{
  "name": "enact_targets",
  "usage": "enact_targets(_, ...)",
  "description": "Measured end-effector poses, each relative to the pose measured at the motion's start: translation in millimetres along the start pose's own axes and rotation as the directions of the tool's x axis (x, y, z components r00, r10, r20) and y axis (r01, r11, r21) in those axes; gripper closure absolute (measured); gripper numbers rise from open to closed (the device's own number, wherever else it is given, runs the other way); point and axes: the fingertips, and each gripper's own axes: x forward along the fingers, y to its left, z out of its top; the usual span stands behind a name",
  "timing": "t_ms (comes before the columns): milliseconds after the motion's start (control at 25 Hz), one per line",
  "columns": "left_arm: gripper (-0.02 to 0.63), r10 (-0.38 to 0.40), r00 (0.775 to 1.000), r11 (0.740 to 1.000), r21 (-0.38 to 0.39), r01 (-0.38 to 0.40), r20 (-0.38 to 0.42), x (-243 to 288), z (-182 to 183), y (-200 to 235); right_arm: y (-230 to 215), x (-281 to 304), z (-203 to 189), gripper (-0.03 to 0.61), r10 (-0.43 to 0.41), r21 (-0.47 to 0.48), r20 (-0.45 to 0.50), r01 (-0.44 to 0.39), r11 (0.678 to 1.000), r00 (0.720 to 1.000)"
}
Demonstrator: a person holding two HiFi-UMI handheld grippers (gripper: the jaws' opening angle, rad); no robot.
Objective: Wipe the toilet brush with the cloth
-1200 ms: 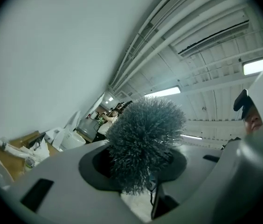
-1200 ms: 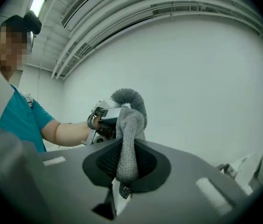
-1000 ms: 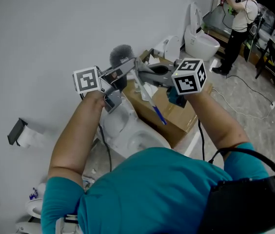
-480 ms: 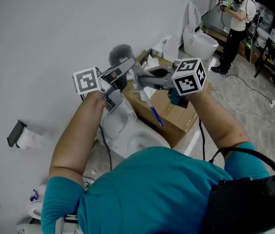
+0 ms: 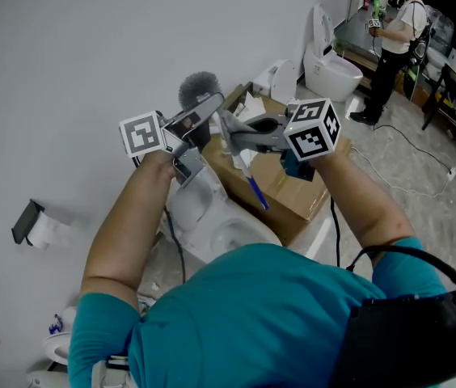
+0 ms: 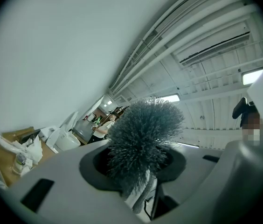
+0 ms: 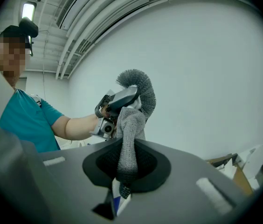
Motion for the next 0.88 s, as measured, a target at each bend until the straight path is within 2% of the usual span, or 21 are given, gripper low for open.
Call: enact_targets(880,0.454,-0.010,0.998,1.000,0.013,0.009,0.057,-1.5,15.4,-7.4,2.5,-2.2,-19.0,0.560,0.015,0.013,-0.044,-0.015,1.000,0.999)
